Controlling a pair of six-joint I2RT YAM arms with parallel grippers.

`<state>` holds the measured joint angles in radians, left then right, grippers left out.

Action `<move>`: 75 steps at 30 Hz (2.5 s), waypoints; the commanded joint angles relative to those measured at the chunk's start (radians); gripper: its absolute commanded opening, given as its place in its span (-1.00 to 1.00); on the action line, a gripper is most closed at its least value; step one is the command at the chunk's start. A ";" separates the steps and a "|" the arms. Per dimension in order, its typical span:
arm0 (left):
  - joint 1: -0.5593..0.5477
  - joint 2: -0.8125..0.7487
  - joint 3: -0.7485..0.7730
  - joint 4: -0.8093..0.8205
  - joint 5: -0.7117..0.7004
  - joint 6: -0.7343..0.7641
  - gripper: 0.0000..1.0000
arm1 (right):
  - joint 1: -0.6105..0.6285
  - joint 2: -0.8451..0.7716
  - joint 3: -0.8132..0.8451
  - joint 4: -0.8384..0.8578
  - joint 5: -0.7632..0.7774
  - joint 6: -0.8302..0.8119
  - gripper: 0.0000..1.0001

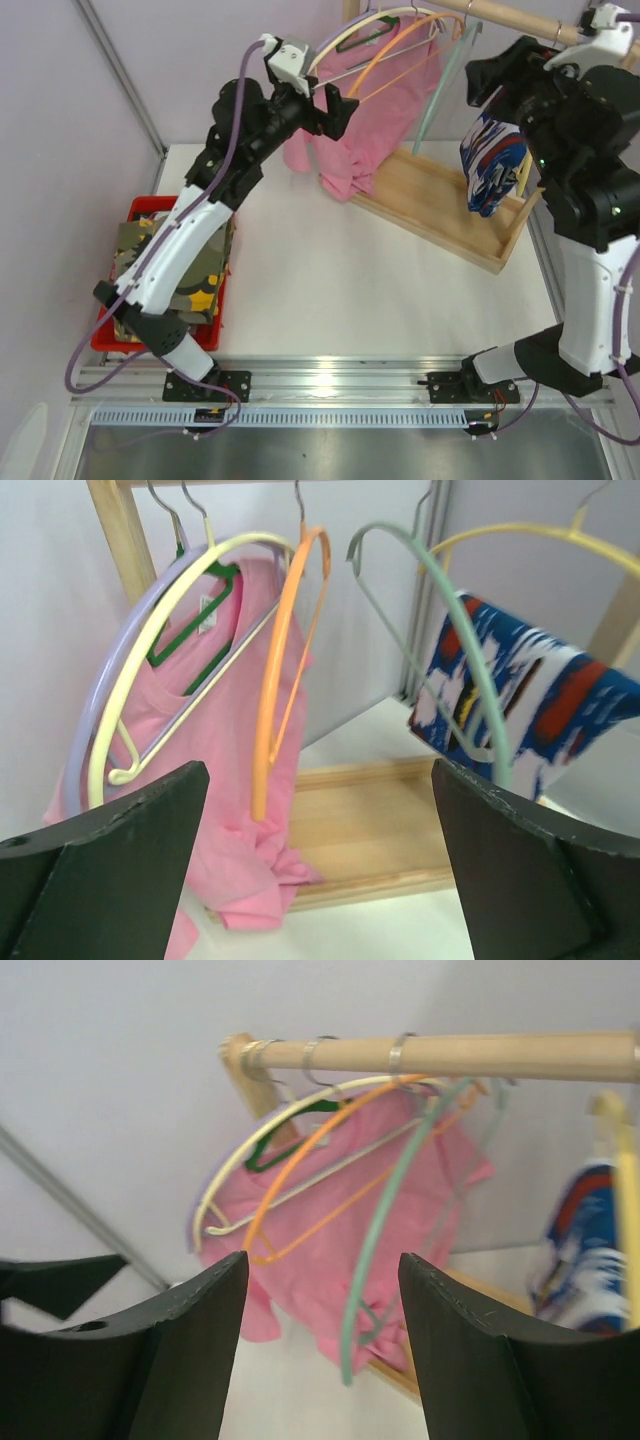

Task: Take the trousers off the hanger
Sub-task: Grab a hanger with trousers on it with the right arm

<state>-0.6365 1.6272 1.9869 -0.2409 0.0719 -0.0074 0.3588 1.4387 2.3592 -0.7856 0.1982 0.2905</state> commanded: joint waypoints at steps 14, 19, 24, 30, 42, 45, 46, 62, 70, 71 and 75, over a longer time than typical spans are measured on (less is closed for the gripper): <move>-0.002 -0.371 -0.427 0.035 0.043 -0.052 0.99 | -0.064 -0.080 -0.222 -0.242 0.446 -0.132 0.45; -0.003 -0.415 -0.491 0.043 0.031 -0.037 0.99 | -0.130 -0.067 -0.271 -0.173 0.411 -0.181 0.40; -0.002 -0.421 -0.502 0.034 0.014 -0.025 0.99 | -0.138 -0.073 -0.288 -0.110 0.429 -0.238 0.34; -0.002 -0.421 -0.523 0.054 0.023 -0.036 0.99 | -0.178 -0.081 -0.375 -0.023 0.363 -0.281 0.26; -0.003 -0.466 -0.574 0.097 0.017 -0.045 0.99 | -0.300 -0.162 -0.505 0.144 0.109 -0.352 0.09; -0.002 -0.484 -0.597 0.100 0.019 -0.057 0.99 | -0.302 -0.164 -0.514 0.148 0.106 -0.356 -0.04; -0.002 -0.487 -0.605 0.103 0.017 -0.059 0.99 | -0.301 -0.162 -0.515 0.149 0.115 -0.356 -0.05; -0.002 -0.506 -0.616 0.101 0.026 -0.059 0.99 | -0.302 -0.155 -0.572 0.189 0.121 -0.356 -0.14; -0.002 -0.504 -0.617 0.101 0.023 -0.057 0.99 | -0.304 -0.153 -0.584 0.192 0.122 -0.353 -0.37; -0.002 -0.504 -0.617 0.101 0.020 -0.057 0.99 | -0.302 -0.153 -0.581 0.192 0.121 -0.352 -0.45; -0.002 -0.501 -0.616 0.104 0.019 -0.052 0.99 | -0.302 -0.153 -0.548 0.189 0.129 -0.349 -1.00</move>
<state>-0.6365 1.1404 1.3697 -0.1810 0.0967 -0.0532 0.0574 1.2942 1.7752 -0.6376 0.3248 -0.0525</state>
